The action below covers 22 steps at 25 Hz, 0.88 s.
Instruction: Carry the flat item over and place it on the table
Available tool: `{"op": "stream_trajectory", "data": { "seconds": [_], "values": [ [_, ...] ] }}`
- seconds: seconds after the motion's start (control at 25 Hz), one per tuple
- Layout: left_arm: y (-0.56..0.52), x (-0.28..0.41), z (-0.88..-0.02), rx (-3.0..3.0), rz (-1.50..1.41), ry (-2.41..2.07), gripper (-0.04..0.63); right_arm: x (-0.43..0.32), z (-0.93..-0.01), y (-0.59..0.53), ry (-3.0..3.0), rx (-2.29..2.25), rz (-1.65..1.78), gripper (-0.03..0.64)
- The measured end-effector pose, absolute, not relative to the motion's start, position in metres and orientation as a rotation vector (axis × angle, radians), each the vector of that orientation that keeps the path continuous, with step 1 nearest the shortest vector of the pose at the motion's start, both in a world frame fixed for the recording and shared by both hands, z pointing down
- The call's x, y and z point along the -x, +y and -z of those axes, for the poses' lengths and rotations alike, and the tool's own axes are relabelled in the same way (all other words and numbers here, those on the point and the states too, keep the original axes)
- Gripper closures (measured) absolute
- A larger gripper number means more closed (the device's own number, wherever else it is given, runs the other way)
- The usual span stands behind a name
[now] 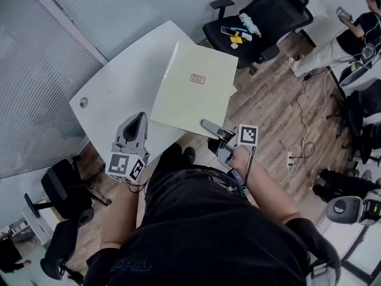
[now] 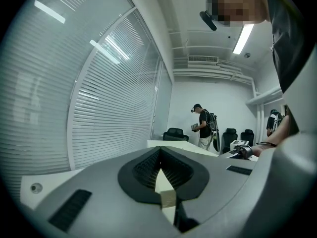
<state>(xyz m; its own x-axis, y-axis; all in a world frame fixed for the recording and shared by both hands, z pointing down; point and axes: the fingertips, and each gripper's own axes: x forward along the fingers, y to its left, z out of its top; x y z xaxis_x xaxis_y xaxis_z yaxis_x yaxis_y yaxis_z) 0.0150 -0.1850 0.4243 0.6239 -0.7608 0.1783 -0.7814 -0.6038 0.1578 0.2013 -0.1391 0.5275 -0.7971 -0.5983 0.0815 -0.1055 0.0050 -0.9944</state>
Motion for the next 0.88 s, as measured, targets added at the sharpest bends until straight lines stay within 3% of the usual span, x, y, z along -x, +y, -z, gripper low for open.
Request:
{"op": "stream_trajectory", "data": {
  "seconds": [0.88],
  "values": [
    [-0.234, 0.022, -0.459, -2.547, -0.192, -1.265, 0.583, -0.153, -0.56, -0.199, 1.924, 0.729, 1.929, 0.334]
  ]
}}
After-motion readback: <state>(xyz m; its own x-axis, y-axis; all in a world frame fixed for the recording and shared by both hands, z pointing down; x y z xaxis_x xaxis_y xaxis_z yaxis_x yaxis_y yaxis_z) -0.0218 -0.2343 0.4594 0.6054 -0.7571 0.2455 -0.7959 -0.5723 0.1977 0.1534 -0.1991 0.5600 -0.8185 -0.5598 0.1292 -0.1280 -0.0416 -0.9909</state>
